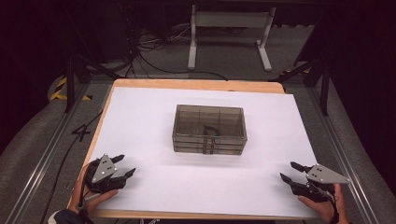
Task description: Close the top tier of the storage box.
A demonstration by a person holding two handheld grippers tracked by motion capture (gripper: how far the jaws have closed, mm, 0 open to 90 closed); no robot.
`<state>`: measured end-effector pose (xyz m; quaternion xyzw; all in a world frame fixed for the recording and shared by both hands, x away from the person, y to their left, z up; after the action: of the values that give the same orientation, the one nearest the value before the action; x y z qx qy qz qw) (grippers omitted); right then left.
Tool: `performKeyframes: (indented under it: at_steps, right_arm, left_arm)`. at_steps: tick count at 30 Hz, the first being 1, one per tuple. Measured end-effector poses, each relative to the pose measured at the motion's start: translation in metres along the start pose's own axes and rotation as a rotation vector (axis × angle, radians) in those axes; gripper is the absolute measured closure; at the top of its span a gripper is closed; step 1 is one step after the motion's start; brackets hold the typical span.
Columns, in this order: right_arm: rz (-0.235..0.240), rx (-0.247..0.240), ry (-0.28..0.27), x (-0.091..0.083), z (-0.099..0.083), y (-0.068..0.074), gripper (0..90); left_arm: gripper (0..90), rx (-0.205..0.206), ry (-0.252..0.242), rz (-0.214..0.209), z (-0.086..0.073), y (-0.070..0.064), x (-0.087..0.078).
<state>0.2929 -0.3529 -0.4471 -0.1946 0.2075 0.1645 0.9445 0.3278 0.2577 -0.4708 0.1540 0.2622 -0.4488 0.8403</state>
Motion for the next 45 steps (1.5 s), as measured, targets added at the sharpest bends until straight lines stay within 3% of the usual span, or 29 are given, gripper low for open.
performKeyframes:
  at_steps: [5, 9, 12, 15, 23, 45]
  right_arm:
    - [-0.056, 0.098, 0.004, 0.001, -0.010, -0.012, 20.7]
    - [-0.074, 0.138, 0.012, 0.004, -0.016, -0.015, 16.3]
    - [-0.093, 0.181, -0.016, 0.001, -0.018, -0.018, 12.7]
    - [-0.092, 0.211, -0.028, 0.000, -0.019, -0.021, 11.5]
    - [-0.101, 0.198, -0.011, 0.002, -0.018, -0.020, 10.2]
    - [-0.101, 0.187, 0.019, 0.005, -0.018, -0.019, 9.4]
  left_arm:
    - [22.8, -0.043, -0.029, -0.021, -0.010, 0.003, -0.005]
    - [15.5, -0.082, -0.108, -0.022, -0.013, 0.008, -0.012]
    - [10.8, -0.123, -0.155, -0.021, -0.014, 0.010, -0.016]
    - [9.8, -0.127, -0.153, -0.013, -0.015, 0.011, -0.016]
    - [8.0, -0.136, -0.155, 0.004, -0.015, 0.010, -0.016]
    - [7.9, -0.104, -0.120, 0.002, -0.014, 0.008, -0.013]
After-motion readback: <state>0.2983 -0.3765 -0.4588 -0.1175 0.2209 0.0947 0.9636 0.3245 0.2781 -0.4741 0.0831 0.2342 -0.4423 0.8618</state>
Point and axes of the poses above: each handheld gripper's, and its own axes: x roughly forward along the jaws, z roughly out of its top, y roughly to its left, the point moved 3 cm from there along x, roughly forward along the jaws, and after that the axes turned 14 degrees about -z, right-handed, at the moved point
